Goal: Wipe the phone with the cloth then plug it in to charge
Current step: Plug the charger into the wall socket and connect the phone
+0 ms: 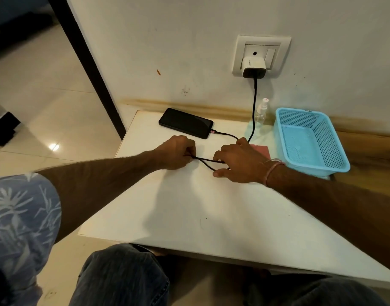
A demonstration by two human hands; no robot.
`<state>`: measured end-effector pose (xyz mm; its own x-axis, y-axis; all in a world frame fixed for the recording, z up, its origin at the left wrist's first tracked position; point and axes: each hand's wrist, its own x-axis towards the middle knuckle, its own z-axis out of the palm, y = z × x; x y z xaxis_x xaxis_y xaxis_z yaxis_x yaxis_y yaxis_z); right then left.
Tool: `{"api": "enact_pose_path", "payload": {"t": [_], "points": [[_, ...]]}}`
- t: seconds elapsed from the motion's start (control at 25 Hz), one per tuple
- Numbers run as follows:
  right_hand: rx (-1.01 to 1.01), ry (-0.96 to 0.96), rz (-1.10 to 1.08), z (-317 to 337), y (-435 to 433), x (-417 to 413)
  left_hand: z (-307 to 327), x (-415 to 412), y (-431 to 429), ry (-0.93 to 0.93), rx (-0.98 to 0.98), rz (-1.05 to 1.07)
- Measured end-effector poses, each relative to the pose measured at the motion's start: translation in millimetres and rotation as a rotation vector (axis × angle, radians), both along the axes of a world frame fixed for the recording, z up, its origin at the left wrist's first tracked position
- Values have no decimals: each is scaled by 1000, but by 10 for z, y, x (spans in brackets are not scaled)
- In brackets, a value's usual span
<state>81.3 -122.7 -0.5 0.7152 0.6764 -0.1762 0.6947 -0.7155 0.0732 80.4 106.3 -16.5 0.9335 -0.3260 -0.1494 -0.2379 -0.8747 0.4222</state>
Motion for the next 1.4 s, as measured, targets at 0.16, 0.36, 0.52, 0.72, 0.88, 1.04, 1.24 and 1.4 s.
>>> {"api": "enact_pose_path", "payload": {"t": [0.16, 0.36, 0.52, 0.72, 0.88, 1.04, 1.24, 1.4], "points": [[90, -44, -72, -79, 56, 26, -21, 142, 132, -58, 30, 39], [124, -161, -208, -203, 131, 196, -28, 274, 251, -141, 120, -18], [192, -164, -307, -280, 213, 327, -58, 335, 247, -215, 124, -14], [243, -157, -380, -297, 281, 457, -124, 287, 326, -315, 63, 7], [378, -84, -400, -303, 314, 506, -257, 203, 425, -377, 5, 116], [441, 11, -363, -218, 386, 679, -336, 209, 443, -327, -91, 328], [134, 244, -329, -60, 528, 1072, -324, 243, 440, -330, -149, 436], [152, 270, -348, -71, 571, 1132, -314, 260, 450, -286, -207, 516]]}}
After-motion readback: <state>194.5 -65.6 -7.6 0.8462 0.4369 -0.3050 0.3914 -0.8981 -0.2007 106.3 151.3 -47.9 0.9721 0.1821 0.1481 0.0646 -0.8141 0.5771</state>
